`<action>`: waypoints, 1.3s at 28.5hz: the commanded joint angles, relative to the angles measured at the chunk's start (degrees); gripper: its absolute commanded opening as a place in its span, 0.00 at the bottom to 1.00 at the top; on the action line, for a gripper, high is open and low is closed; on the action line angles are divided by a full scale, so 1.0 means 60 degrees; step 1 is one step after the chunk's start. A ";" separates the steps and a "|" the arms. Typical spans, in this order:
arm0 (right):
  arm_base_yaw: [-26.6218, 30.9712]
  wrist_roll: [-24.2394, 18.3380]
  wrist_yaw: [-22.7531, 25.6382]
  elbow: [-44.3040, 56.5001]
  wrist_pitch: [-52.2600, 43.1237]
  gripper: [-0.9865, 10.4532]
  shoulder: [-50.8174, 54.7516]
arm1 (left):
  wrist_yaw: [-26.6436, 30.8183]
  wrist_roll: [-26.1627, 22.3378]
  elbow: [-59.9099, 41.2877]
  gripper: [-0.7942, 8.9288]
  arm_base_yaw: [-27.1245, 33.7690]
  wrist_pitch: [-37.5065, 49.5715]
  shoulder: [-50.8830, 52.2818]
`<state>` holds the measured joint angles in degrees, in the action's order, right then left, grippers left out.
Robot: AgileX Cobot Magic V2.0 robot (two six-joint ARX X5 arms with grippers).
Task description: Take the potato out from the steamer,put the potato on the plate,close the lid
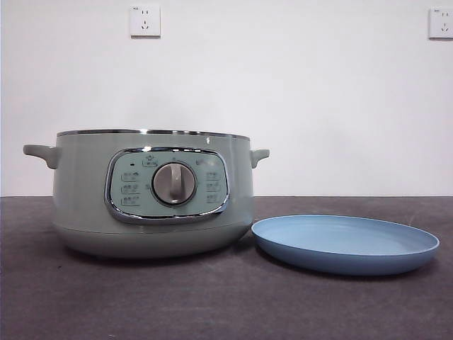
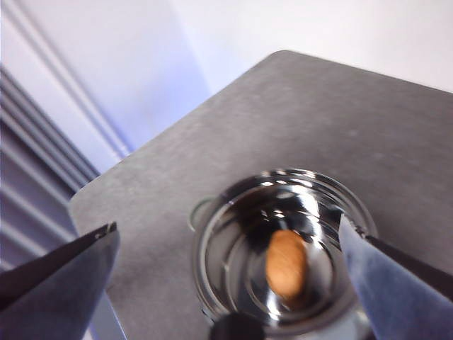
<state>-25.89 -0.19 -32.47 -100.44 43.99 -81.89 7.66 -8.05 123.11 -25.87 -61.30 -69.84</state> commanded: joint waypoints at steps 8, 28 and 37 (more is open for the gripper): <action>-0.1770 -0.0703 0.1923 -0.2361 -0.0051 0.59 -0.2947 | 0.1355 -0.0208 0.0171 0.07 0.0022 -0.0062 0.1541; -0.2590 -0.1446 0.4022 -0.3934 0.1530 0.59 -0.7373 | 0.1705 -0.0197 0.0171 0.07 0.0015 -0.0594 0.1869; -0.2590 -0.1446 0.4156 -0.3934 0.1741 0.58 -0.8138 | 0.1690 -0.0171 0.0168 0.07 0.0015 -0.0896 0.1854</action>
<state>-41.30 -8.45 -7.49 -123.96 54.33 -129.25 17.78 -8.58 123.44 -25.89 -69.23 -59.24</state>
